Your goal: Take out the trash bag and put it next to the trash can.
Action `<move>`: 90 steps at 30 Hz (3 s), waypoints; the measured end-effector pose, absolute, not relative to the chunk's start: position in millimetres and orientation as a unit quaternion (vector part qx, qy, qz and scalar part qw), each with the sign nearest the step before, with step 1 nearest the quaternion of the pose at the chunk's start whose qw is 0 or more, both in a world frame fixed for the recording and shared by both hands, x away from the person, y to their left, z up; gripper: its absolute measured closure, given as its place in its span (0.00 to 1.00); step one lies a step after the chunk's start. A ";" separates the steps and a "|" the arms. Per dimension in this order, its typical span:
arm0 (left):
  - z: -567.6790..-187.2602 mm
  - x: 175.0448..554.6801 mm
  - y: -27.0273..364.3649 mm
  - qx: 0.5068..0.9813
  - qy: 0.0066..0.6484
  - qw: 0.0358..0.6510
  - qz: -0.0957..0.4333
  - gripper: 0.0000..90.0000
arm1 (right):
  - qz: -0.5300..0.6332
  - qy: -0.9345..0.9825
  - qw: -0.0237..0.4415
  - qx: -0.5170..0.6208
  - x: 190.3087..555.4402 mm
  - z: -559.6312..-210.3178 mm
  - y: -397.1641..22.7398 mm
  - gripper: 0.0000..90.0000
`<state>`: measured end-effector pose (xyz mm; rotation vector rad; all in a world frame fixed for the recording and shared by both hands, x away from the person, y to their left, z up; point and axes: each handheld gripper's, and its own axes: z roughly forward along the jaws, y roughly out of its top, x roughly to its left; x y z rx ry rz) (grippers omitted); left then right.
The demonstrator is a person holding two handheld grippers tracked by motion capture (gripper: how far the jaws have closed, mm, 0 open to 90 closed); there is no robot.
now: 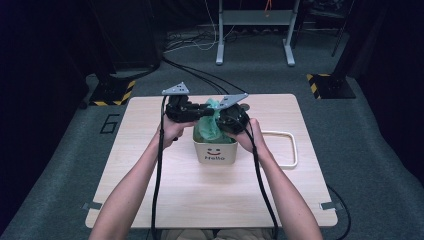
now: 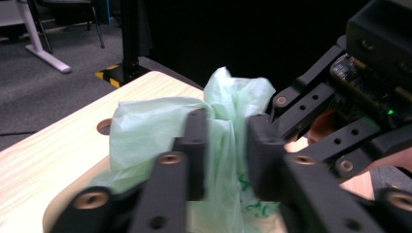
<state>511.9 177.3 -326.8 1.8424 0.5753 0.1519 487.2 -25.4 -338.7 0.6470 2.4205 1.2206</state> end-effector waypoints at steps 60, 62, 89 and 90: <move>-267.5 514.4 184.8 0.768 0.274 0.565 0.125 1.00 | 0.448 0.811 0.145 0.347 409.7 -428.8 -109.0 0.14; -264.2 514.5 185.0 0.768 0.274 0.565 0.128 1.00 | 0.442 0.811 0.146 0.353 405.9 -439.3 -110.4 0.13; -217.8 511.3 203.7 0.755 0.273 0.574 0.162 1.00 | 0.393 0.826 0.103 0.390 387.9 -510.7 -119.3 0.11; -216.1 510.8 205.3 0.753 0.274 0.576 0.163 1.00 | 0.393 0.827 0.104 0.389 387.7 -511.2 -119.4 0.12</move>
